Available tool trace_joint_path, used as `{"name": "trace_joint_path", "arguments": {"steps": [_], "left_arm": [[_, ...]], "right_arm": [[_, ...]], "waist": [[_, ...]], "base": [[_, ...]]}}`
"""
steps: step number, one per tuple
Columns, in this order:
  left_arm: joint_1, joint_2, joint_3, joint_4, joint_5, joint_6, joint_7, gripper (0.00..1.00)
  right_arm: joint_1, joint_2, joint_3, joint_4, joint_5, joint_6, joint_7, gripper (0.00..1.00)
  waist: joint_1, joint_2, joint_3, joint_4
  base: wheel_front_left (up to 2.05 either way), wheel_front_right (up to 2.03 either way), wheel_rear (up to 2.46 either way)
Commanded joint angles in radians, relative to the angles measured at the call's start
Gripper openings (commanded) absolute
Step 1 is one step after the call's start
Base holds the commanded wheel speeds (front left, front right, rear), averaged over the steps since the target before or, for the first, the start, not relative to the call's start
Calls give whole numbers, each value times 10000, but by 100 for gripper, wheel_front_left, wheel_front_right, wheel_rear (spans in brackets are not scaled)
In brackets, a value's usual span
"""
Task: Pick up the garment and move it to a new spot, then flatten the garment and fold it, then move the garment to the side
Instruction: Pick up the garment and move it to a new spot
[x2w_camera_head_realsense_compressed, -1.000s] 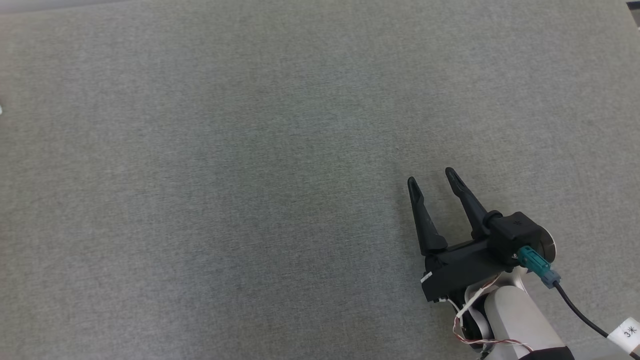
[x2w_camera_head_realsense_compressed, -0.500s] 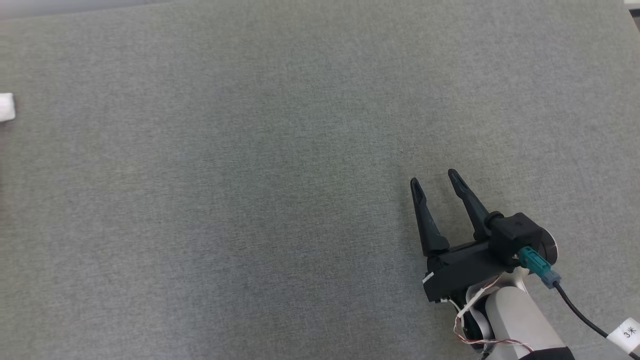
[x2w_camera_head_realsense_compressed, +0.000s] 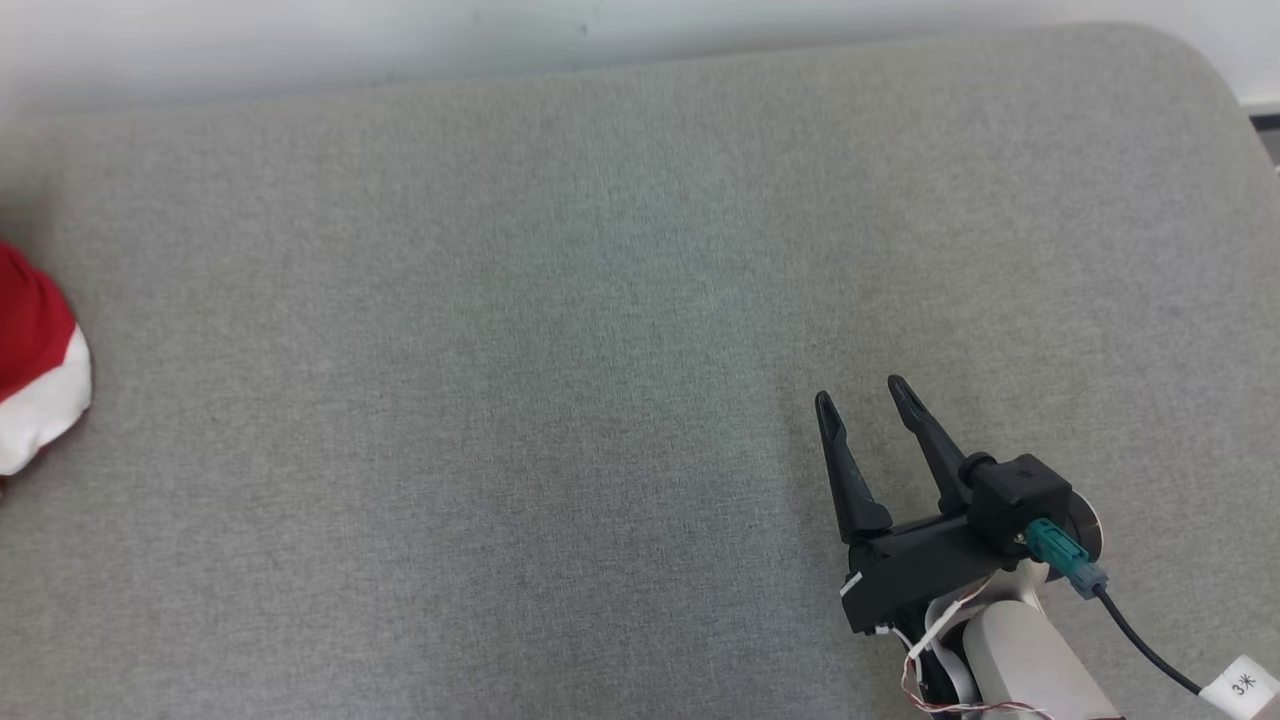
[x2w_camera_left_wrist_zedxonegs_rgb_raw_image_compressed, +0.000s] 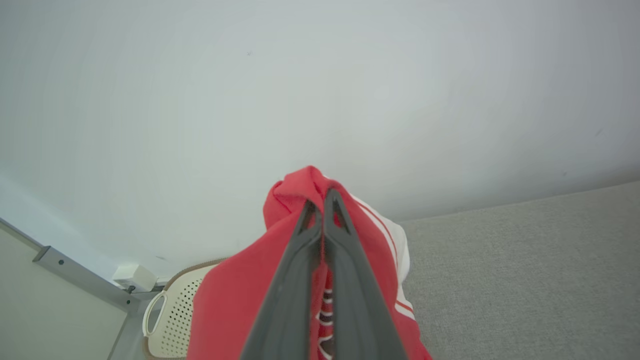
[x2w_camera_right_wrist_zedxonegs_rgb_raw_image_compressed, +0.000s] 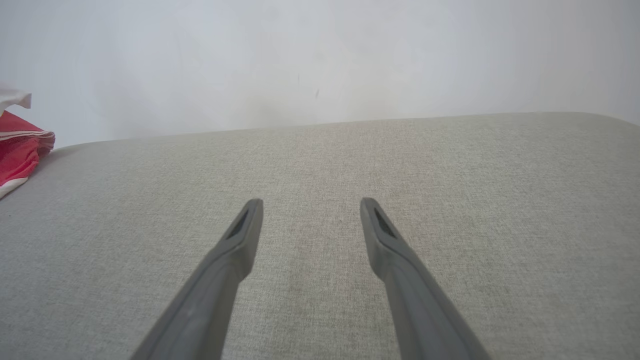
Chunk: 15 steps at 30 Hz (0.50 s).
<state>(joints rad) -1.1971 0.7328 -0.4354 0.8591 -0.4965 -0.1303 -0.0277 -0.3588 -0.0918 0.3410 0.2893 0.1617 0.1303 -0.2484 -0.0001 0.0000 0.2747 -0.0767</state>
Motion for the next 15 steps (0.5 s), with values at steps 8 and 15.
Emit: {"name": "trace_joint_path", "arguments": {"steps": [8,15], "left_arm": [[-657,-450,-464,-1645,275,36,64,0],[-876,-870,-747,-3193,228,100,374,0]], "right_arm": [[266,120,-34,139,140,8,-115,100],[364,193,-83,211,206,8,-164,100]], "waist": [[1,0,-756,-44],[1,0,-947,-330]], "base": [[0,0,0],[0,0,0]]}}
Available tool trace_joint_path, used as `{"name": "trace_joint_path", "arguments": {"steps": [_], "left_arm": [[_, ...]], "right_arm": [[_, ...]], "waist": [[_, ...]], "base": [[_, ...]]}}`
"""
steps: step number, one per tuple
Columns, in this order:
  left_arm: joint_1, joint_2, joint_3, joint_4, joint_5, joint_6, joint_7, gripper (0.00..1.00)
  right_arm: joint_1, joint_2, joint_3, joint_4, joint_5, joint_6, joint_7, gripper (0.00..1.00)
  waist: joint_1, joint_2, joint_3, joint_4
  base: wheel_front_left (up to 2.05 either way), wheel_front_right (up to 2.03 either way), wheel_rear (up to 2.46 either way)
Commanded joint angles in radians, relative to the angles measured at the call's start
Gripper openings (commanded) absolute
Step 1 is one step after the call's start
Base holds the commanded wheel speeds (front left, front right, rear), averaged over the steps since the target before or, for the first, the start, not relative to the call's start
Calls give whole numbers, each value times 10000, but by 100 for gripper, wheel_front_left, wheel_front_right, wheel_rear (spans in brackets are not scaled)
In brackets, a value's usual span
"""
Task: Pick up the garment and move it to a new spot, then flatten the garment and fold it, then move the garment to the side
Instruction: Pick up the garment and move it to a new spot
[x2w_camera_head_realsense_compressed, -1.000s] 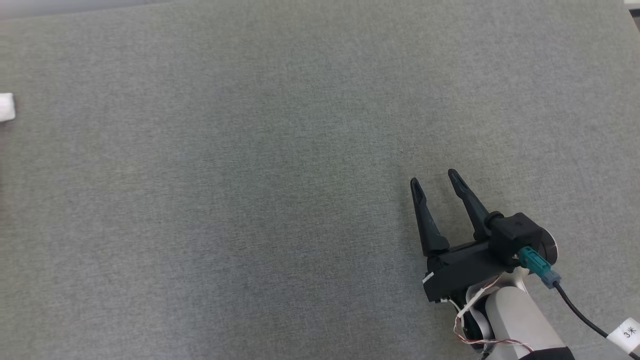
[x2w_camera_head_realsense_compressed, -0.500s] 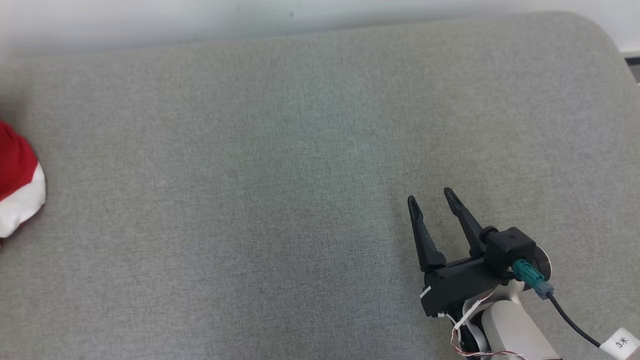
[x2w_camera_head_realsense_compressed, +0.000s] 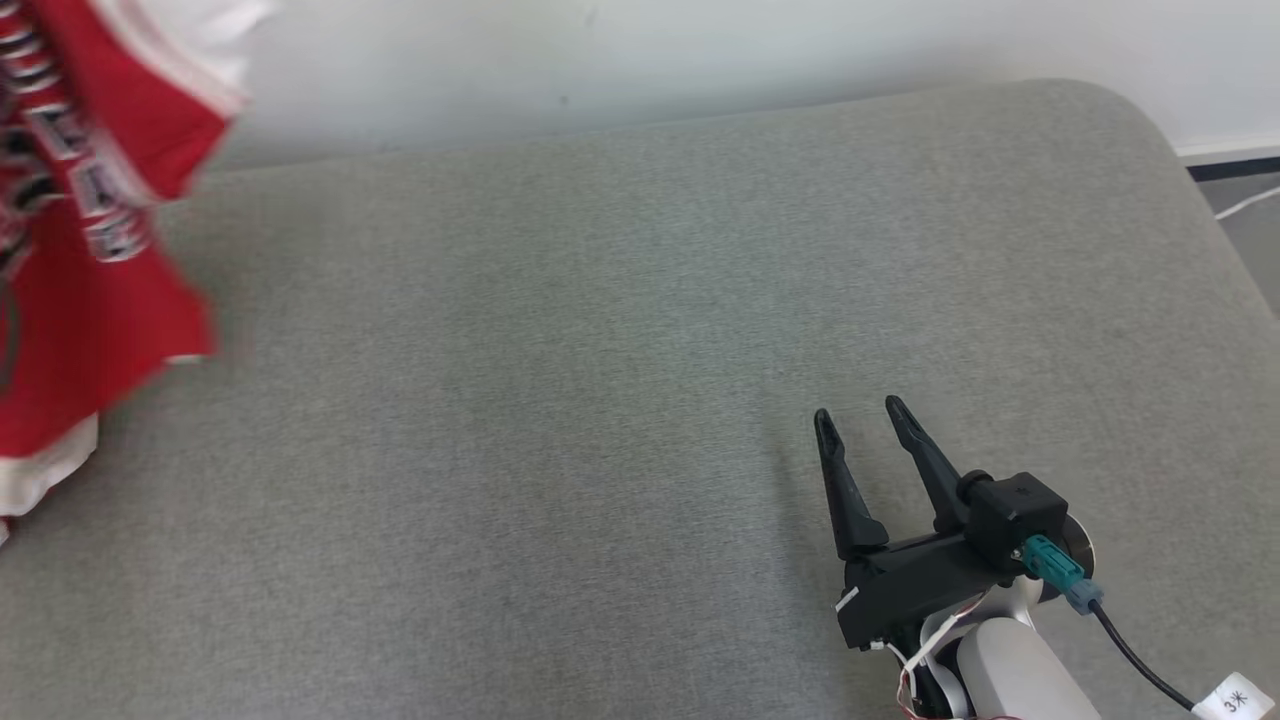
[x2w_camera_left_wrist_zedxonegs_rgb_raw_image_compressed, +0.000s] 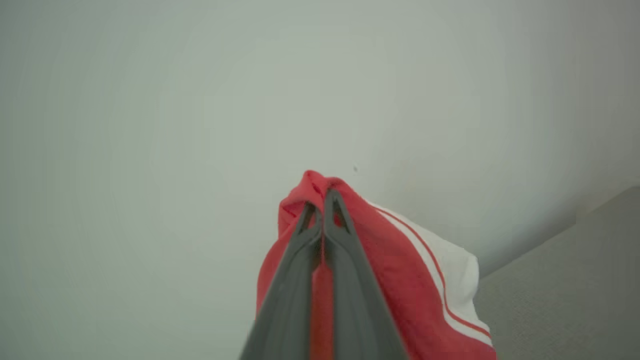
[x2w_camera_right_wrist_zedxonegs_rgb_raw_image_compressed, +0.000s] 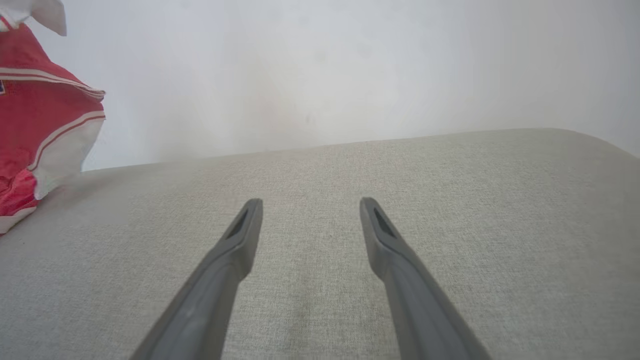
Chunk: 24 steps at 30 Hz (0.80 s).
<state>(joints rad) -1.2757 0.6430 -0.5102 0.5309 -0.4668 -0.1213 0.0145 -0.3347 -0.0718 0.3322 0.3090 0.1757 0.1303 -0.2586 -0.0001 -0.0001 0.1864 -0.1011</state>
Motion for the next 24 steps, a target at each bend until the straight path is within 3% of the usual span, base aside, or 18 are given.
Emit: {"name": "trace_joint_path", "arguments": {"steps": [1,16,20,24], "left_arm": [[-88,-19,-46,-153,-80,23,59,0],[170,-1470,-843,-3405,-595,198,1063,0],[305,-2188,-1234,-3848,-717,262,1000,0],[1005,-2553,-1411,-4264,-948,455,740,0]], "right_arm": [[137,9,-15,20,75,8,-61,100],[276,173,-285,52,212,8,-80,100],[342,200,-382,-14,175,8,-82,100],[401,214,-469,-42,114,8,-83,100]], "waist": [[1,1,-87,-148],[1,1,-294,-1355],[1,1,-295,-1508],[1,1,-285,-1452]], "base": [[0,0,0],[0,0,0],[0,0,0],[0,0,0]]}}
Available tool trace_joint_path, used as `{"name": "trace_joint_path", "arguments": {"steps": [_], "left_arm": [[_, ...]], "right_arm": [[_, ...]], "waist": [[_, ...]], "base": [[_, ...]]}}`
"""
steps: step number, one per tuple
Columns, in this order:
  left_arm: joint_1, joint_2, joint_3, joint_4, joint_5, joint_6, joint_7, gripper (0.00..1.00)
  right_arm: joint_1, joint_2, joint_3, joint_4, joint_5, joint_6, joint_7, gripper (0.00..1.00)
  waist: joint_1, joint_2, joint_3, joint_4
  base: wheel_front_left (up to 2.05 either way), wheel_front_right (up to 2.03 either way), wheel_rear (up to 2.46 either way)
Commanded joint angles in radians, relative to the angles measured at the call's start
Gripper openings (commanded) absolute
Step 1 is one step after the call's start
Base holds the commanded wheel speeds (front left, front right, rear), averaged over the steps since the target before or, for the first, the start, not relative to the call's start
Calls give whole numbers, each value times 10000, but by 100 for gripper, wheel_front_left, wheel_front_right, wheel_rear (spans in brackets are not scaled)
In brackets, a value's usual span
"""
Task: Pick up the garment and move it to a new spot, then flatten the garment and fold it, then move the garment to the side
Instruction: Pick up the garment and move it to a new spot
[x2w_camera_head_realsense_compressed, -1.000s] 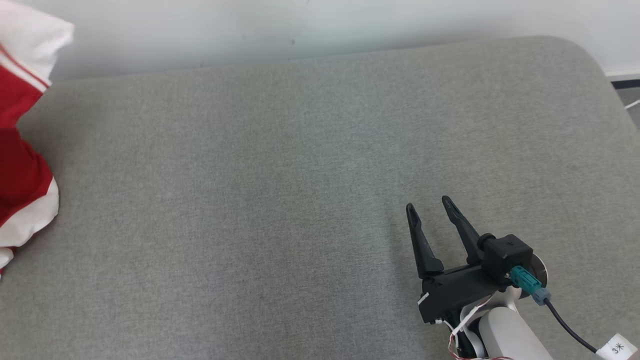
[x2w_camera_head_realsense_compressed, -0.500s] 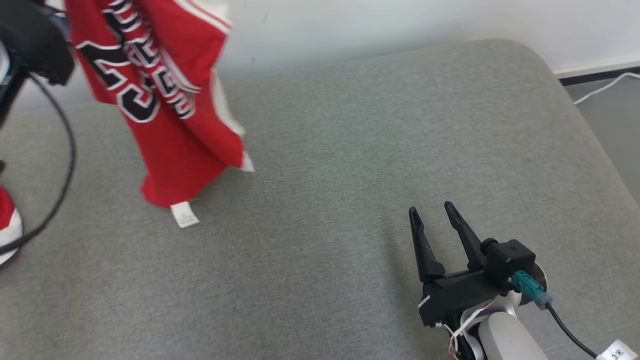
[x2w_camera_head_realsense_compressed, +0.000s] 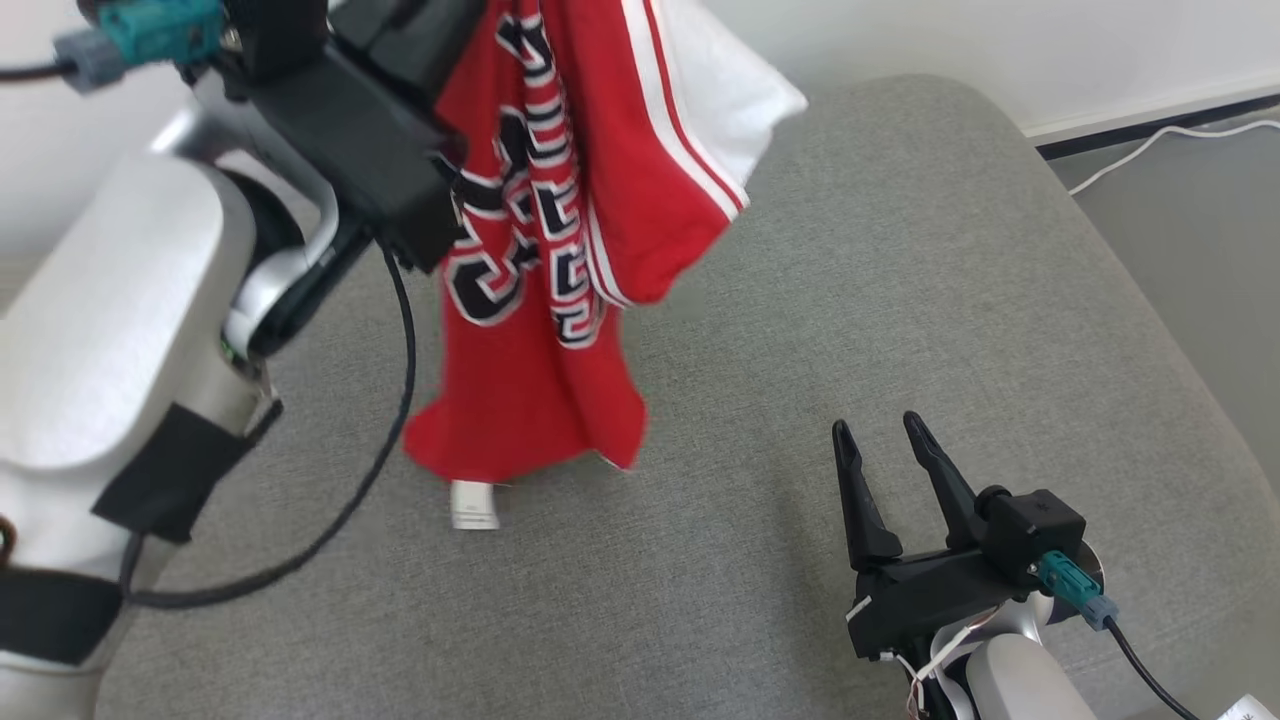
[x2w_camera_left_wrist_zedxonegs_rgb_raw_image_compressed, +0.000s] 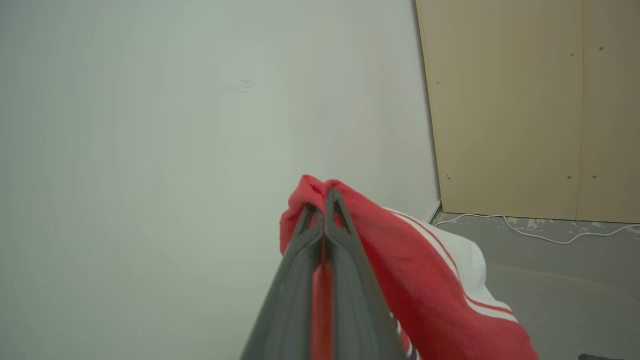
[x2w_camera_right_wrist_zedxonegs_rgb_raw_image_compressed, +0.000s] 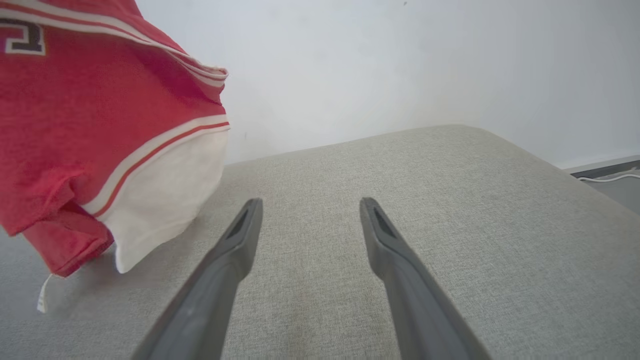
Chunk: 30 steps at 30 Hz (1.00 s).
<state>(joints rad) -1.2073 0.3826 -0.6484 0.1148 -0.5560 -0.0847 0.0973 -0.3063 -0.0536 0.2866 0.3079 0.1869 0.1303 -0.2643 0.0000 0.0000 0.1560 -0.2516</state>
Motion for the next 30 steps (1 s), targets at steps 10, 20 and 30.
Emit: {"name": "trace_joint_path", "arguments": {"steps": [10,20,30], "left_arm": [[2639,533,105,-359,-563,647,-816,0],[3377,-438,-635,1621,-308,298,-2416,0],[2687,-1315,-998,3453,-48,4,-3203,0]], "right_arm": [[113,33,-155,22,-139,8,-27,100],[-122,34,118,248,-112,8,-27,100],[-4,35,30,267,-91,8,-27,100]], "waist": [[0,0,161,720],[0,0,174,762],[0,0,287,204]], "base": [[0,0,0],[0,0,0],[0,0,0]]}}
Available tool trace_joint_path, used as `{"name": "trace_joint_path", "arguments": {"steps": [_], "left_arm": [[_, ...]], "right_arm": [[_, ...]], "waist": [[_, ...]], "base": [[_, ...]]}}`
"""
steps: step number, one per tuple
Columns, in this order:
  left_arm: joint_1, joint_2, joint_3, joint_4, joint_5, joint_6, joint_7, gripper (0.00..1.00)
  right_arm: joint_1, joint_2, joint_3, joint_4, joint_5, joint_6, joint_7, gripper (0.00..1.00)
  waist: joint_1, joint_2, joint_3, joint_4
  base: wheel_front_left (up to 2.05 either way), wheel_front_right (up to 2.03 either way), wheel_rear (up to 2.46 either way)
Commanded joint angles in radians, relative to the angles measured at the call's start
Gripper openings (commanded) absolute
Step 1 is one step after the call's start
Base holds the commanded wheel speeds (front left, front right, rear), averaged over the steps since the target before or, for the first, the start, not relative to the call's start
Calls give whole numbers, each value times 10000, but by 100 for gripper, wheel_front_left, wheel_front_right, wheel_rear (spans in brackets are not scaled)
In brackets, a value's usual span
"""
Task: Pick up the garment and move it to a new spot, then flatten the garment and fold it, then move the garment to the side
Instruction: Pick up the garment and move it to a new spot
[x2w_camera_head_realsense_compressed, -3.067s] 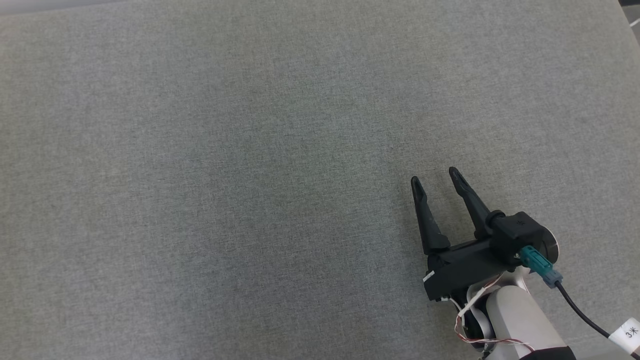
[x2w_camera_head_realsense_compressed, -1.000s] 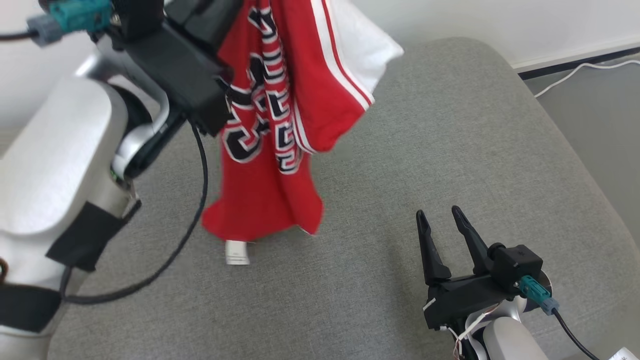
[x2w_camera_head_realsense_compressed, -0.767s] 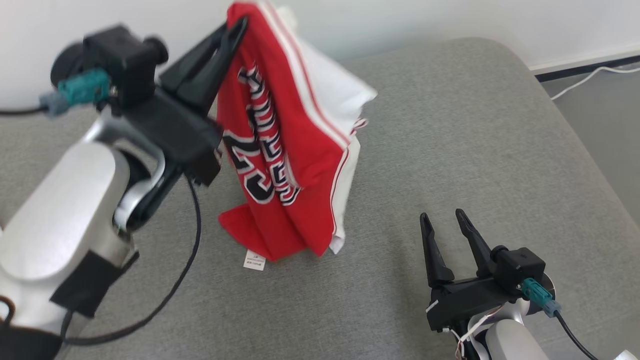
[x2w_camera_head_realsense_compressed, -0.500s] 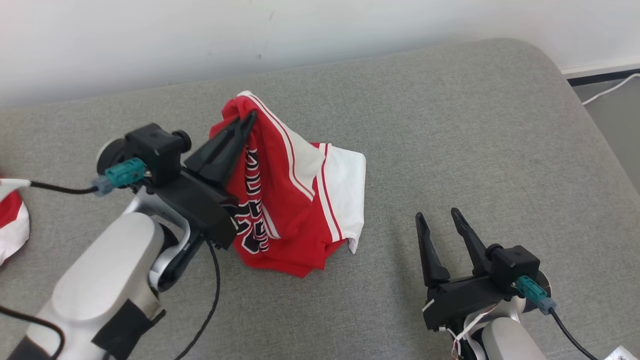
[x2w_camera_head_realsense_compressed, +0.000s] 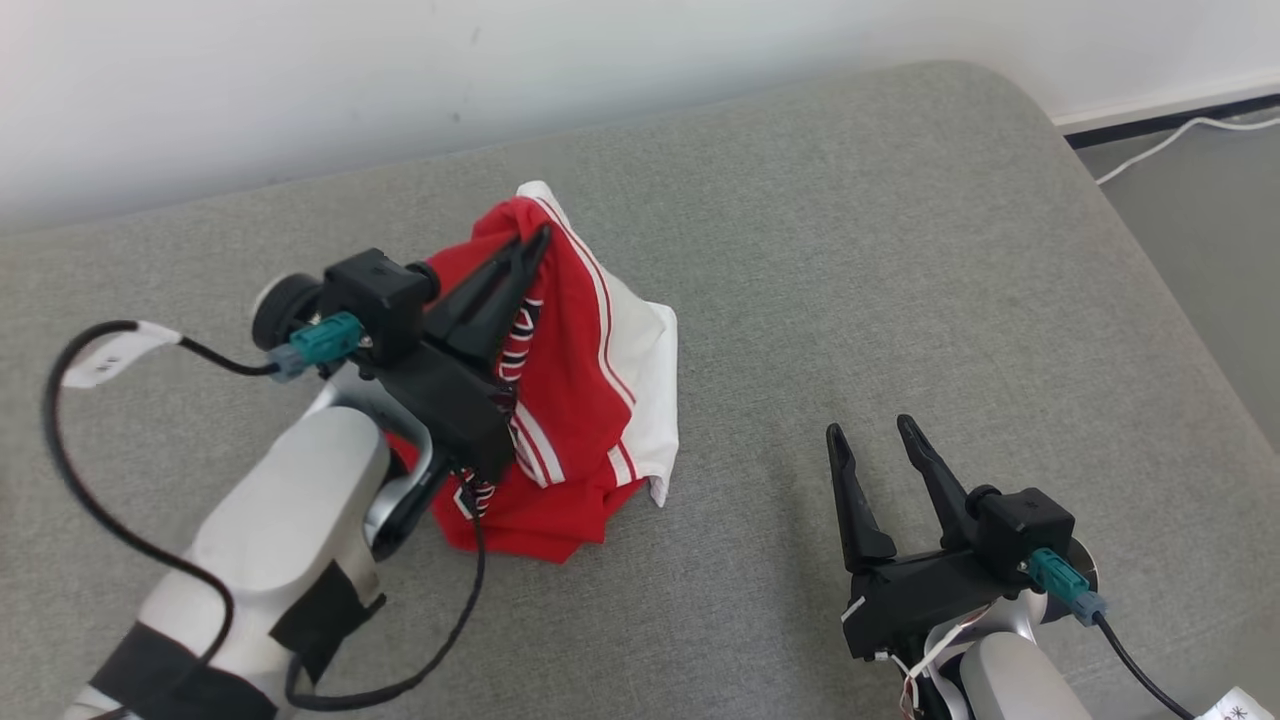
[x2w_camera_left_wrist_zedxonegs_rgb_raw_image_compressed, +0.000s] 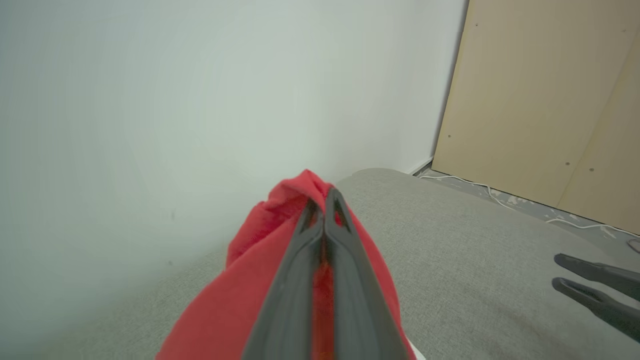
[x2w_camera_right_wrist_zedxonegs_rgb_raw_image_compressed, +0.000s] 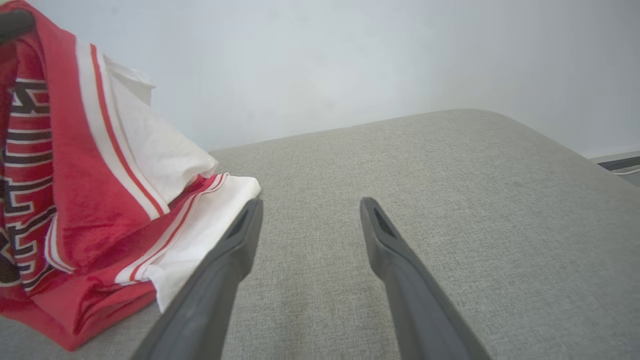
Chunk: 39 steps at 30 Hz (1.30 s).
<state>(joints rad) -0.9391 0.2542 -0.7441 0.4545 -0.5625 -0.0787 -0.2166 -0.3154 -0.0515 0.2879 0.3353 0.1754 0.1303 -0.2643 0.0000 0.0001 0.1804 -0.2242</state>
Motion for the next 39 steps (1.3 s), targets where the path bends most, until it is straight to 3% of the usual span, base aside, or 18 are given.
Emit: {"name": "trace_joint_path", "arguments": {"steps": [1,3,4,5,10,15,27,39], "left_arm": [[23,-104,-120,268,19,-84,-88,0],[-1,-210,-237,610,127,-145,-186,0],[-7,-287,-275,758,164,-162,-236,65],[14,-379,-315,857,171,-158,-265,100],[252,-713,-282,950,251,-170,-430,100],[929,-943,60,310,240,128,-490,100],[3249,-822,1104,-1545,792,820,-481,100],[5725,-284,2719,-3077,2023,1638,-482,100]], "right_arm": [[83,14,20,4,18,8,-27,100],[62,14,29,13,10,8,-27,100],[49,15,13,7,8,8,-27,100],[52,15,-14,-2,5,8,-27,100],[220,15,-128,58,-96,8,-28,100],[367,12,-161,156,-94,8,-28,100],[742,-141,-187,243,-43,8,-26,100],[1077,-234,-75,173,96,8,130,100]], "waist": [[0,-1,54,-90],[0,-1,78,-110],[0,-1,83,-103],[0,-1,80,-81],[0,-1,-91,181],[0,-1,-488,405],[0,-1,-1087,1015],[0,-1,-1507,1462]], "base": [[0,0,0],[0,0,0],[0,0,0],[0,0,0],[0,0,0],[0,0,0],[0,0,0],[0,0,0]]}}
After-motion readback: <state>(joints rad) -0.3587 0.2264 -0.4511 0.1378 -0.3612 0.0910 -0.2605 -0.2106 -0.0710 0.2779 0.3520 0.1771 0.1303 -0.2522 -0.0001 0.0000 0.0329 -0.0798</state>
